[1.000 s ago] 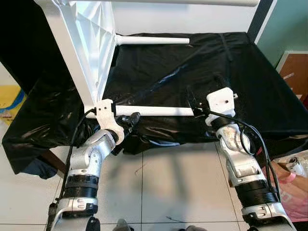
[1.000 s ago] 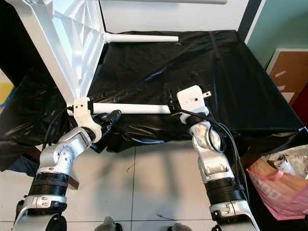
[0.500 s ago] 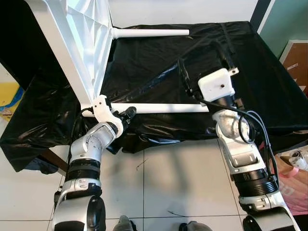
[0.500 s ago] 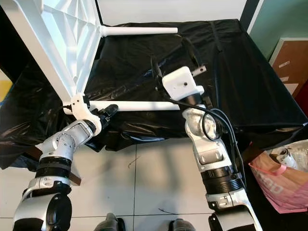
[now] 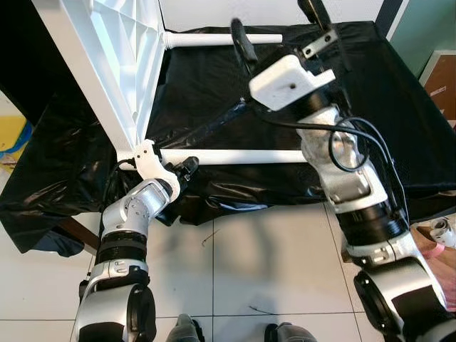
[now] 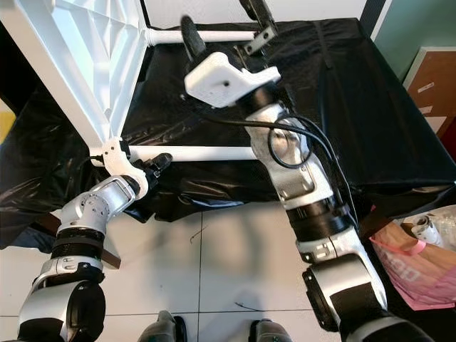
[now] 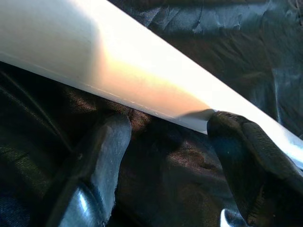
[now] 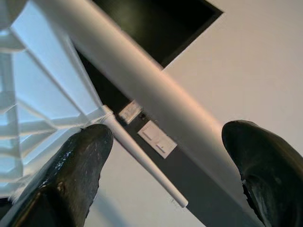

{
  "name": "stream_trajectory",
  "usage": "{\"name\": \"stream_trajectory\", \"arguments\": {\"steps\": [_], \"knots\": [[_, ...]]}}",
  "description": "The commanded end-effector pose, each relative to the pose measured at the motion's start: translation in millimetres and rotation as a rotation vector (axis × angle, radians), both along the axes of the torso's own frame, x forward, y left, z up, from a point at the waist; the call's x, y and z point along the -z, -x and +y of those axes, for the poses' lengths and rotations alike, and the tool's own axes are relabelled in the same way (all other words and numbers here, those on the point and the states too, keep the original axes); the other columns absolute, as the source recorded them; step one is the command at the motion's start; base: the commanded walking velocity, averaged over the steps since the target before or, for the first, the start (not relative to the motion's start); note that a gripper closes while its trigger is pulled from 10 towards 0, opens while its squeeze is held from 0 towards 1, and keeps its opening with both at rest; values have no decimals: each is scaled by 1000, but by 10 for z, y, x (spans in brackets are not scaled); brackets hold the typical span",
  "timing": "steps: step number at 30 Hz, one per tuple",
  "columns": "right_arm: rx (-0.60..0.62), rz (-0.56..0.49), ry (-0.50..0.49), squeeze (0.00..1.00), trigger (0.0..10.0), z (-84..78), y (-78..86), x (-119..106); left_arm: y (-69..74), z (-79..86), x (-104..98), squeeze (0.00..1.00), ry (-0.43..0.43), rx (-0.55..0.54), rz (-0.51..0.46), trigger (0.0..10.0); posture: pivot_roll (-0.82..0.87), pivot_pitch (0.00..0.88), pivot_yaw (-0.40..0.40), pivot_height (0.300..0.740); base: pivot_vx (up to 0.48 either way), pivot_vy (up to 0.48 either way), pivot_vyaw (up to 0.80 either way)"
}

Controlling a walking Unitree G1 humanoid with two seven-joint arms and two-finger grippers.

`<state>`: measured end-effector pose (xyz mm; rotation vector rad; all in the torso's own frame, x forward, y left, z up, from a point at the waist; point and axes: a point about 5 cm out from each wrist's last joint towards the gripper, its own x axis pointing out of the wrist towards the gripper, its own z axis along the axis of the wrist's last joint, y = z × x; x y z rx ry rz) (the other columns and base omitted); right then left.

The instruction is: Building children table

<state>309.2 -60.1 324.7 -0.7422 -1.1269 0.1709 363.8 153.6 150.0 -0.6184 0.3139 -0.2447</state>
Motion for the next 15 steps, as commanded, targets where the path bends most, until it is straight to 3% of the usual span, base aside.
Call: {"name": "stream_trajectory", "arguments": {"steps": [1, 15], "knots": [[-6, -34, 24, 0, 10000, 58, 9, -5, 12, -6, -7, 0, 2, 25, -14, 10000, -3, 148, 21, 740, 0, 0, 0], [62, -176, 42, 0, 10000, 277, -66, -215, 12, -2, -47, 0, 6, 37, -46, 10000, -9, 140, 6, 740, 0, 0, 0]]}}
